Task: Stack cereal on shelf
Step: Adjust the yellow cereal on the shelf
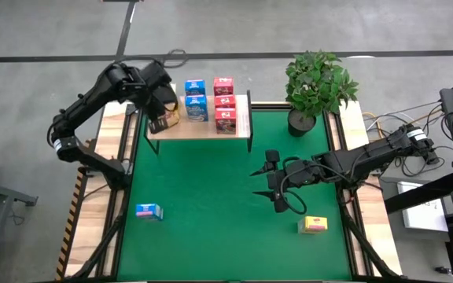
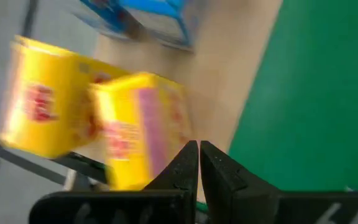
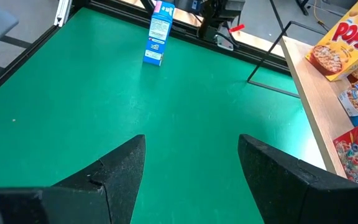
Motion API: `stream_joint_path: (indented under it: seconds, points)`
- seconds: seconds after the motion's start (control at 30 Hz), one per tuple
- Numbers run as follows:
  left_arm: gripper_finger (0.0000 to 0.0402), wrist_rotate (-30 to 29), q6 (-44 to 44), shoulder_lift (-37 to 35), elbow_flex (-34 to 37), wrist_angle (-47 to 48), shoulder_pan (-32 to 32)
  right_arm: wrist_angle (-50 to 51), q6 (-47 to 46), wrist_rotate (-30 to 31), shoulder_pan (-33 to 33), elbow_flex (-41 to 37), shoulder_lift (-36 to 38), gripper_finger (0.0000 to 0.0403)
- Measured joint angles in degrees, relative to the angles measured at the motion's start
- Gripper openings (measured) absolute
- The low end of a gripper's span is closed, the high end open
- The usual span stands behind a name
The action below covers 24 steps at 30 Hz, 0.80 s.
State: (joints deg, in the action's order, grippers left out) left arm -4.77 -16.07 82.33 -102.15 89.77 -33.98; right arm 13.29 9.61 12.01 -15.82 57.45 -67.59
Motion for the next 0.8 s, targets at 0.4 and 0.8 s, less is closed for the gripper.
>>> stream_joint_path:
  seconds: [0.4,0.8]
  points:
    - [0.0000,-10.3,1.6,-0.3,10.8,0.3,4.2,0.1,-0.1,0.0,0.0,0.0,0.0,0.0247]
    - [0.0000,-14.8,2.6,-0.3,11.8,-1.8,4.2,0.0,-0.1,0.0,0.0,0.0,0.0,0.0247]
